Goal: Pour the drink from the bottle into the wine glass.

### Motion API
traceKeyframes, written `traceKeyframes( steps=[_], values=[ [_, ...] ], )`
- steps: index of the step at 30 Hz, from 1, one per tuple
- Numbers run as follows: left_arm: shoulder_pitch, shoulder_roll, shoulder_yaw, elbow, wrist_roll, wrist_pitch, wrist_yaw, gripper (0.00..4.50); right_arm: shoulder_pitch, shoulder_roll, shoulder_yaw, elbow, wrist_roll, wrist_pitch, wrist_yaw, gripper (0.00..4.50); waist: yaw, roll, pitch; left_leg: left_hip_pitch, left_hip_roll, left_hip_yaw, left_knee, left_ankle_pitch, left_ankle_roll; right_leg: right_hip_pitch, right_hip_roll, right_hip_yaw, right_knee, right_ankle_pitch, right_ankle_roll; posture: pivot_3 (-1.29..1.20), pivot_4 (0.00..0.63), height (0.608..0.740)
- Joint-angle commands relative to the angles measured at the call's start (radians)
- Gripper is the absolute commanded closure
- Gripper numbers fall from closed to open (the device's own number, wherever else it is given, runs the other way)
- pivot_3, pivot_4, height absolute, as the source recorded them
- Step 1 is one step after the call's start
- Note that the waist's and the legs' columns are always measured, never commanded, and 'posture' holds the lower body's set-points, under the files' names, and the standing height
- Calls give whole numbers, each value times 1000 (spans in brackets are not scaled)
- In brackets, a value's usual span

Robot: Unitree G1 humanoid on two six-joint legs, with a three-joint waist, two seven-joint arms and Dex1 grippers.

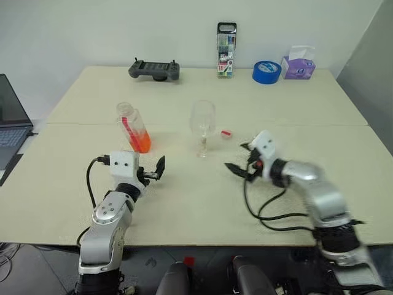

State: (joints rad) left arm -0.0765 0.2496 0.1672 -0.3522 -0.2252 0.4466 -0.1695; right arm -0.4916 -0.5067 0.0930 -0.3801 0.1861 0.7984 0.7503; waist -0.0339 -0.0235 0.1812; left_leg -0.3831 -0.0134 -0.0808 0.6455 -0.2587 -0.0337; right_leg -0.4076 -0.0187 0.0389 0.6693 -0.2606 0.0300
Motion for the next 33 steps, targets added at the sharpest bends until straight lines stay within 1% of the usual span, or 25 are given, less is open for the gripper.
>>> traceKeyframes(
  steps=[1,3,5,7,10,15,19,26,33],
  values=[
    [-30,-26,50,-52,-18,-24,44,0,-140,-153,-110,-192,164,210,107,33,1,0,1,1,0,0,0,0,0,1,0,-1,-1,0,0,0,150,740],
    [-46,-33,79,-55,-26,-21,67,0,-258,-199,-200,-204,273,341,121,33,1,0,1,0,1,0,0,0,0,2,1,-2,-3,1,-1,0,150,740],
    [-64,-29,92,-54,-24,-19,79,0,-357,-214,-244,-182,340,410,114,33,2,0,1,0,2,0,-1,0,0,2,2,-2,-6,2,-2,0,150,740],
    [-87,-14,93,-52,-8,-19,87,0,-430,-220,-249,-156,381,437,108,33,4,-1,1,-1,2,0,-1,0,0,2,2,-2,-7,3,-3,0,150,740],
    [-121,4,99,-28,2,-19,91,0,-485,-212,-223,-113,404,433,91,33,5,-1,1,-2,2,0,-2,0,0,2,1,-2,-8,4,-5,0,150,740],
    [-182,36,105,58,0,-53,69,0,-502,-212,-148,-73,402,359,97,33,5,-1,2,-3,0,1,-1,0,0,2,0,-1,-9,5,-6,0,150,740],
    [-220,52,120,128,-2,-74,65,0,-498,-220,-130,-73,408,340,91,33,6,-1,2,-3,0,1,-1,0,0,1,0,-1,-9,5,-6,0,150,740],
    [-324,101,105,328,6,-167,-9,0,-508,-240,-102,-80,416,332,92,33,7,-1,2,-4,0,0,-1,0,0,1,0,-3,-9,5,-6,0,150,740],
    [-446,102,102,525,6,-230,-44,0,-519,-264,-83,-92,415,321,83,33,6,-1,2,-4,0,0,-1,0,0,1,0,-2,-9,6,-5,0,150,740]
  ],
)
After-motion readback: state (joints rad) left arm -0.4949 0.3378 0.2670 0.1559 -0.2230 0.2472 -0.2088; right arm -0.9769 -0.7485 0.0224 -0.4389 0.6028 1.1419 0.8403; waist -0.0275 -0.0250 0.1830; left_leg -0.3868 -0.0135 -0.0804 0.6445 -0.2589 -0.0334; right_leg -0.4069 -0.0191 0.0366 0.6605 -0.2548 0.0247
